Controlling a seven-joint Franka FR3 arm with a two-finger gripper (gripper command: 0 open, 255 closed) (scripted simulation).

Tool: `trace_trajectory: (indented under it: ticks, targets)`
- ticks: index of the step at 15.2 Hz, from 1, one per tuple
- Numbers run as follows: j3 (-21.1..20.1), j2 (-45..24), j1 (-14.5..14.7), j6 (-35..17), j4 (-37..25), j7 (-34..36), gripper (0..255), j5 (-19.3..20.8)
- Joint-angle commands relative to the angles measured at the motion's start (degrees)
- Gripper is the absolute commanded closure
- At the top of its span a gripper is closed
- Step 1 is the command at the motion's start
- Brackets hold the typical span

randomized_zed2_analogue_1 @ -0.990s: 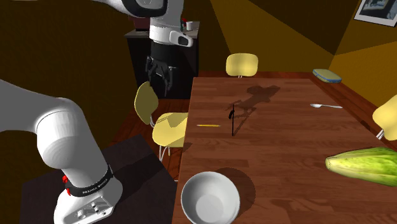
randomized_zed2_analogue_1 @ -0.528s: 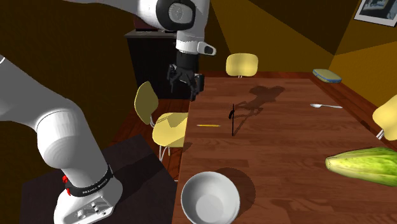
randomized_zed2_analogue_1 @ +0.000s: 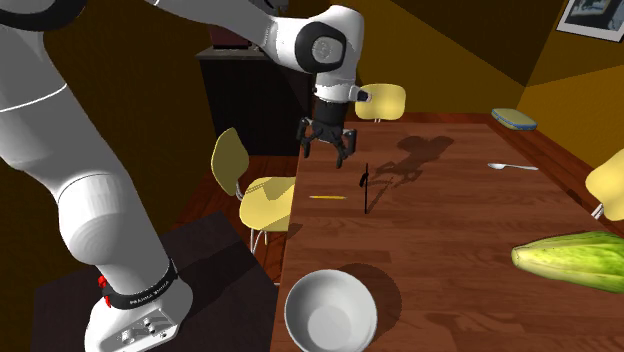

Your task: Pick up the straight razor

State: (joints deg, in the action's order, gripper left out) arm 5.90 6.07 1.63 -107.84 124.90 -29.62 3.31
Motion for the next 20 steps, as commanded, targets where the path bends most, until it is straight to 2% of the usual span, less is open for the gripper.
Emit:
trace_trajectory:
  ticks: [1, 8, 15, 20]
  targets:
    - [0.34, -4.77, -0.03, -1.69, -3.40, -2.95, 0, 0.03]
    - [-0.22, -20.07, -0.18, -4.65, -16.80, -11.20, 0, -0.38]
    - [-1.89, -35.74, -0.46, -4.13, -34.14, -18.12, 0, -0.27]
    - [-1.97, -37.38, -0.51, -6.50, -33.43, -18.08, 0, -0.28]
